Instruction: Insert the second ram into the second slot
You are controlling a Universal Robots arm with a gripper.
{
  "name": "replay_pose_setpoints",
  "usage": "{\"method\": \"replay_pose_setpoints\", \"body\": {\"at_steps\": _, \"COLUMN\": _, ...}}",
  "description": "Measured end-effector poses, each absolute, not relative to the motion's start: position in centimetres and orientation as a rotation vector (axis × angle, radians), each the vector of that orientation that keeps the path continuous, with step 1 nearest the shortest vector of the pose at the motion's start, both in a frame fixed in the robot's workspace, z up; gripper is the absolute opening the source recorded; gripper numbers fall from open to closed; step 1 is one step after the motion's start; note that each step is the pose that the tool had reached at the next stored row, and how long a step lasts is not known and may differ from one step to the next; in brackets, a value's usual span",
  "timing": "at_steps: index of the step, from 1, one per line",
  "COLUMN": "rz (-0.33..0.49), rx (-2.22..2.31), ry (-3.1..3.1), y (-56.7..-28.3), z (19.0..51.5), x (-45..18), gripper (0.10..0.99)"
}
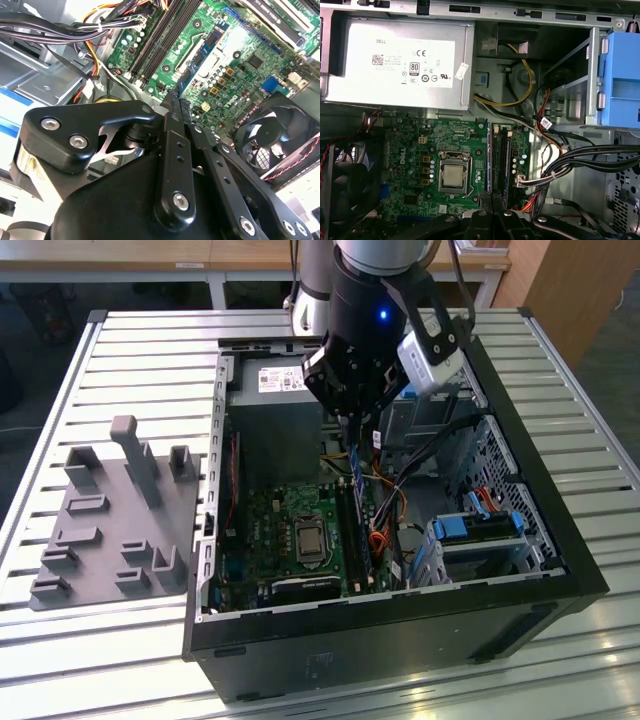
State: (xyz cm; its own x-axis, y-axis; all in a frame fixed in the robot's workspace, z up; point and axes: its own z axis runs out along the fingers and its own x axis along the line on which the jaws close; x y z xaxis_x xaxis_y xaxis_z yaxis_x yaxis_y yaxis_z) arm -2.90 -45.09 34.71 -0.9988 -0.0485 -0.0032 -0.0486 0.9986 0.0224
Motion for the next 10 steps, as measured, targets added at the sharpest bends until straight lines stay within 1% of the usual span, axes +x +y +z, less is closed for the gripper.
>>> {"method": "replay_pose_setpoints", "body": {"at_steps": 8, "rz": 0.035, "rx": -0.076, "ry": 3.138, "y": -45.09, "z": 34.55, "x": -2.9, "gripper": 0.114}}
{"method": "replay_pose_setpoints", "body": {"at_steps": 10, "rz": 0.035, "rx": -0.076, "ry": 3.138, "y": -45.09, "z": 34.07, "x": -2.9, "gripper": 0.114}}
